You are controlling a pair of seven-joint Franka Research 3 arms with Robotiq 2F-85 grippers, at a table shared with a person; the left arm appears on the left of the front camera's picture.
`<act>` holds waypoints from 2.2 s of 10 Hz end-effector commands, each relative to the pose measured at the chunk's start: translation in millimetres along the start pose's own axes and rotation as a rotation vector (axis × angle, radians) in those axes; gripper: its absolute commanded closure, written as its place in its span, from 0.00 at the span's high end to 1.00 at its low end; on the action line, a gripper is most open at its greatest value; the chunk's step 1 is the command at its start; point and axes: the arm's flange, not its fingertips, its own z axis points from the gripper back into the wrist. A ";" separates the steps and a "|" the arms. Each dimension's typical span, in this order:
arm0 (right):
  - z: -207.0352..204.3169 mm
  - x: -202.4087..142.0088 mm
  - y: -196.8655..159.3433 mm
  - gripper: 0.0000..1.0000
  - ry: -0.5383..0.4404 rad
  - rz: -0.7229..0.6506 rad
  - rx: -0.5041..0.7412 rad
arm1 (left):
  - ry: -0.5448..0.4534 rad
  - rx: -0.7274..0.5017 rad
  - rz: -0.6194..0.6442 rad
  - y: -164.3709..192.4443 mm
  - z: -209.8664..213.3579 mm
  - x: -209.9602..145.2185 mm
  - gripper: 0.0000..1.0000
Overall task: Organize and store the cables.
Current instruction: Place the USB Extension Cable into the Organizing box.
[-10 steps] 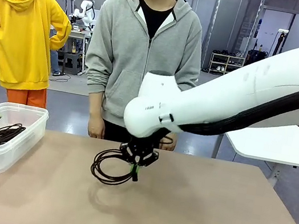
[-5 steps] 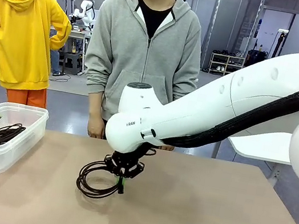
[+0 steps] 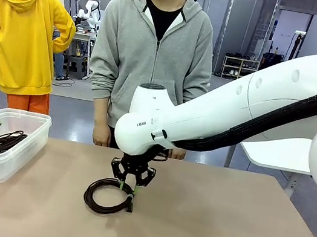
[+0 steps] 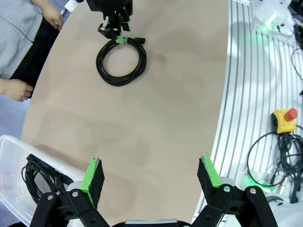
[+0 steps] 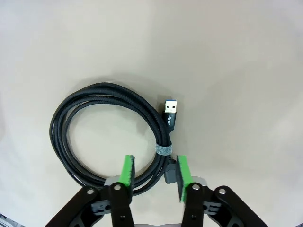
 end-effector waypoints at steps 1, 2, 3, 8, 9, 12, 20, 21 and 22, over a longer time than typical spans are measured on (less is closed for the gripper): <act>4.4 -2.7 -10.1 1.00 0.010 0.002 0.025 | 0.009 0.014 -0.004 2.4 -0.9 1.8 1.00; 10.7 -1.5 -16.7 1.00 -0.005 0.004 0.031 | 0.009 0.014 -0.004 2.4 -0.9 1.8 1.00; 18.8 0.6 -26.9 1.00 -0.014 0.010 0.040 | 0.009 0.014 -0.004 2.4 -0.9 1.8 1.00; 102.9 14.0 -118.6 1.00 -0.029 0.367 0.182 | 0.024 -0.048 0.175 -2.9 -26.5 23.4 1.00; 133.2 17.8 -169.4 1.00 -0.096 0.491 0.214 | 0.031 -0.038 0.240 -11.3 -49.0 52.0 1.00; 164.8 36.4 -260.6 1.00 -0.148 0.696 0.324 | 0.018 0.032 0.376 -31.7 -94.0 111.1 1.00; 183.7 13.2 -416.3 1.00 -0.262 0.886 0.366 | 0.059 0.094 0.495 -52.5 -156.1 173.0 1.00; 183.7 13.2 -416.3 1.00 -0.262 0.886 0.366 | 0.059 0.094 0.495 -52.5 -156.1 173.0 1.00; 183.7 13.2 -416.3 1.00 -0.262 0.886 0.366 | 0.059 0.094 0.495 -52.5 -156.1 173.0 1.00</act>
